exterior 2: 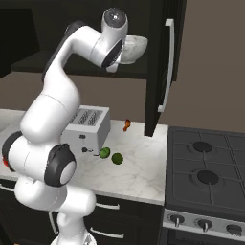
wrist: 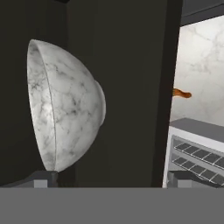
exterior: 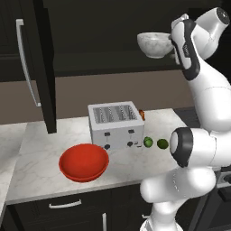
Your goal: Pick both bowls and place them on the counter. Then place the lime in one bowl and place the avocado in the other bowl.
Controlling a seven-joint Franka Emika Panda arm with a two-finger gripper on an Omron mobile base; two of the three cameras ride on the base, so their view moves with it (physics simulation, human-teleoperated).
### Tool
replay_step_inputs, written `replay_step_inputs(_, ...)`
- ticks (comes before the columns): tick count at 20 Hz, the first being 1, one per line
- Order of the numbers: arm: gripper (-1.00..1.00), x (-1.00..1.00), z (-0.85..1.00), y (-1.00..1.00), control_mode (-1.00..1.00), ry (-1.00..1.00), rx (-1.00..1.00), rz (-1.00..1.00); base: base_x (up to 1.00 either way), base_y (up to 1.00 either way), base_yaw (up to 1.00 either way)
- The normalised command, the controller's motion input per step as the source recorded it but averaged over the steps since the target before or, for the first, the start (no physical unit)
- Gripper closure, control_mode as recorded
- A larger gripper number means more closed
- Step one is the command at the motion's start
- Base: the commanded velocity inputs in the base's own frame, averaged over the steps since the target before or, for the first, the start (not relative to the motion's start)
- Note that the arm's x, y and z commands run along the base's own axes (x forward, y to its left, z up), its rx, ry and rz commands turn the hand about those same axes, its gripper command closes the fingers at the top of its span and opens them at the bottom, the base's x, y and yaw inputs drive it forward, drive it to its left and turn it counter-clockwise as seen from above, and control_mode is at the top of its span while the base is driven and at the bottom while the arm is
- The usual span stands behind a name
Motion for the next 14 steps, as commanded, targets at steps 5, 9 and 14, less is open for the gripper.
replay_step_inputs(5, -1.00, 0.44, 0.00, -0.10, -1.00, 0.00, 0.03, 0.00, 0.00, 0.00, 0.00)
replay_step_inputs(9, -1.00, 0.43, 0.00, -0.14, -1.00, 0.00, 0.02, 0.00, 0.00, 0.00, 0.00)
replay_step_inputs(14, -1.00, 0.39, -0.01, -0.11, -1.00, 0.00, 0.01, 0.00, 0.00, 0.00, 0.00)
